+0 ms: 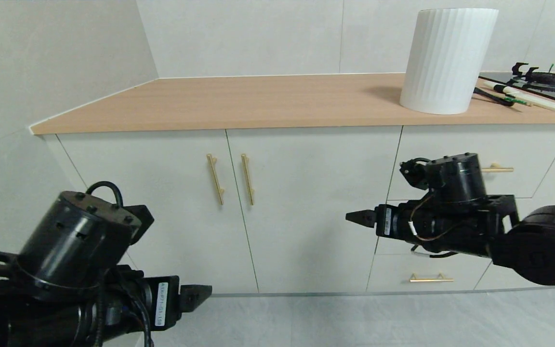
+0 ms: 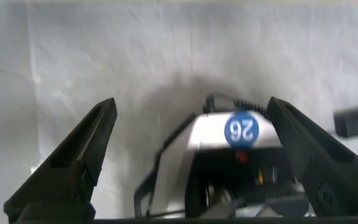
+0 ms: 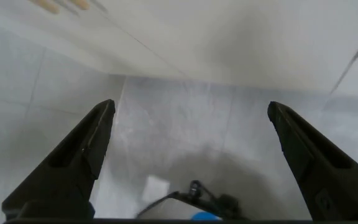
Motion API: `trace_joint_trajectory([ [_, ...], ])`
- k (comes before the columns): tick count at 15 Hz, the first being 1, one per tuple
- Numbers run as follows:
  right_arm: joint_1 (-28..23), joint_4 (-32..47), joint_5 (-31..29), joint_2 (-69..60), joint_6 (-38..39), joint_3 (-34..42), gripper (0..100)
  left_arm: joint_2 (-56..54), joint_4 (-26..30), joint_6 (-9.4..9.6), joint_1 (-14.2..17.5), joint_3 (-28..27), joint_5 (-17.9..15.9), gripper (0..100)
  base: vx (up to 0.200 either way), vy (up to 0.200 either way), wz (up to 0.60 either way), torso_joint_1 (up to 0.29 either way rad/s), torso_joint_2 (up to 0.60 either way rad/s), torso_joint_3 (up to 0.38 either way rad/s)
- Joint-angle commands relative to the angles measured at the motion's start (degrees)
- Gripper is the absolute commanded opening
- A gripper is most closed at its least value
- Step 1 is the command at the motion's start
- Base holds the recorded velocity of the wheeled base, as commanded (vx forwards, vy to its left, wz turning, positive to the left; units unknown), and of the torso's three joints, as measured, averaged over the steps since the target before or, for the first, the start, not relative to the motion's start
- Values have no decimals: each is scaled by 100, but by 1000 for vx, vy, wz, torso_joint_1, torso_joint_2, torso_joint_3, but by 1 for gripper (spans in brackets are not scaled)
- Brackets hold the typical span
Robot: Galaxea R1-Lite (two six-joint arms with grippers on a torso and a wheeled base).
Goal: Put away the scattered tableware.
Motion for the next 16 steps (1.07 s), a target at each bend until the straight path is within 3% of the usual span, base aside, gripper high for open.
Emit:
trace_joint_trajectory([
  [1, -60, 269, -493, -1675, -911, 876, 100, -629, -113, 181, 241, 73, 271, 100, 0, 0, 0, 0, 0, 0],
  [3, -60, 384, -1275, -2545, -1122, 1474, 100, -1244, -210, 392, 399, 328, 922, 100, 0, 0, 0, 0, 0, 0],
  [5, -288, 384, -1547, -3538, -1254, 2010, 100, -1991, -544, 788, 838, 820, 1221, 100, 0, 0, 0, 0, 0, 0],
  [7, -780, 384, -1565, -4496, -1605, 2414, 100, -2975, -878, 1491, 1137, 1321, 1212, 100, 0, 0, 0, 0, 0, 0],
  [9, -1422, 392, -1565, -5490, -1922, 2687, 100, -4047, -922, 2370, 1541, 1629, 1133, 100, 0, 0, 0, 0, 0, 0],
  [10, -1686, 401, -1565, -5947, -2062, 2766, 100, -4504, -922, 2634, 1682, 1699, 1054, 100, 0, 0, 0, 0, 0, 0],
  [11, -1967, 419, -1565, -6351, -2229, 2792, 100, -4935, -913, 2818, 1779, 1717, 939, 100, 0, 0, 0, 0, 0, 0],
  [12, -2134, 454, -1565, -6527, -2335, 2792, 100, -5093, -913, 2871, 1823, 1717, 895, 100, 0, 0, 0, 0, 0, 0],
  [14, -2582, 665, -1574, -7502, -2757, 2801, 100, -5893, -913, 3196, 2165, 1787, 640, 100, 0, 0, 0, 0, 0, 0],
  [15, -2591, 691, -1574, -7564, -2774, 2801, 100, -5955, -913, 3214, 2183, 1796, 623, 100, 0, 0, 0, 0, 0, 0],
  [16, -2644, 1280, -1574, -8434, -3091, 2792, 100, -6605, -922, 3521, 2438, 1848, 122, 100, 0, 0, 0, 0, 0, 0],
])
